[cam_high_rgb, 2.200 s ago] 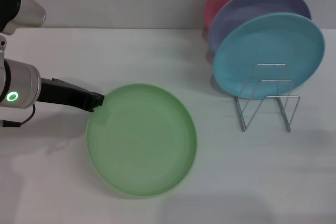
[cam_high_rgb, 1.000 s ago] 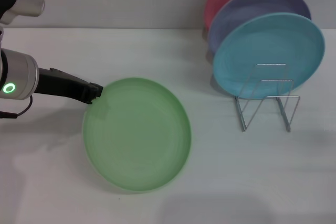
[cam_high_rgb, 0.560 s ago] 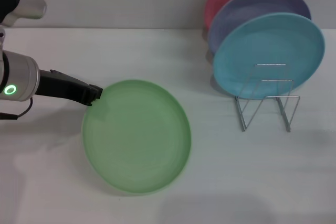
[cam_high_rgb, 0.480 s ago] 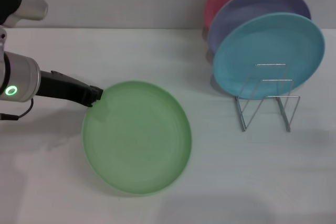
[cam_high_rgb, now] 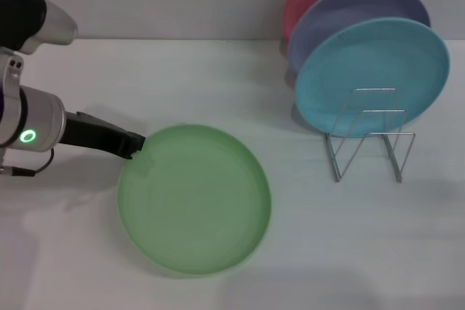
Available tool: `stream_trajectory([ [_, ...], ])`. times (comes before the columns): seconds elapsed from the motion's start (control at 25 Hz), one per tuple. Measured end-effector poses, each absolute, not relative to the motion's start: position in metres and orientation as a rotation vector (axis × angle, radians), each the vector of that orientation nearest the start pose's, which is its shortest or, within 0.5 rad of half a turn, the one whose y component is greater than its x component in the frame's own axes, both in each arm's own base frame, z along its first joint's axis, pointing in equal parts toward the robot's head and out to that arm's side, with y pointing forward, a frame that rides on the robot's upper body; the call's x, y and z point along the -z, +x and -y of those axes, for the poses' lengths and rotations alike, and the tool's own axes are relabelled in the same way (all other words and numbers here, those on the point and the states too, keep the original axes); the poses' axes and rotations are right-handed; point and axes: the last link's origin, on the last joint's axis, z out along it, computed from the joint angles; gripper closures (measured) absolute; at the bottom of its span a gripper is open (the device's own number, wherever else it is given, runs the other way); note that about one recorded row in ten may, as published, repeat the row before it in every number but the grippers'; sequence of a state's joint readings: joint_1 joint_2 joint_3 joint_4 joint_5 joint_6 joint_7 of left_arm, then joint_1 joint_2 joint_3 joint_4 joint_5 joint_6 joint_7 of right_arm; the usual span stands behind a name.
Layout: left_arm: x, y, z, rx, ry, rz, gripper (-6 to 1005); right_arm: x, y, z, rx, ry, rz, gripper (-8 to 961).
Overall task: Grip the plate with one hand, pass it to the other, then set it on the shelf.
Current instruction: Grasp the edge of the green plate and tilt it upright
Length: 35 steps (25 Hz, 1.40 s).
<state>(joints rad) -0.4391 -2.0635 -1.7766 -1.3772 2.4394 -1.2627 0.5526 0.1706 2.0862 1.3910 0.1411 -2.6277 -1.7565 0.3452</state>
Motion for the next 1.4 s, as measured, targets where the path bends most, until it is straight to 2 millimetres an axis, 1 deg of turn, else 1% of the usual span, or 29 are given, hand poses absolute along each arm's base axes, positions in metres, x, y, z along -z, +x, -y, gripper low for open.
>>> stream_trajectory([
  [0.44,-0.002,-0.217,-0.368,-0.112,-2.41,1.06,986,-0.07,0.354,-0.22,-1.01,-1.128,-0.326,127],
  [1.4,0.01,-0.227,-0.37,-0.146,-2.416,1.091,989,-0.071,0.353,-0.22,-1.014,-1.126,-0.321,128],
])
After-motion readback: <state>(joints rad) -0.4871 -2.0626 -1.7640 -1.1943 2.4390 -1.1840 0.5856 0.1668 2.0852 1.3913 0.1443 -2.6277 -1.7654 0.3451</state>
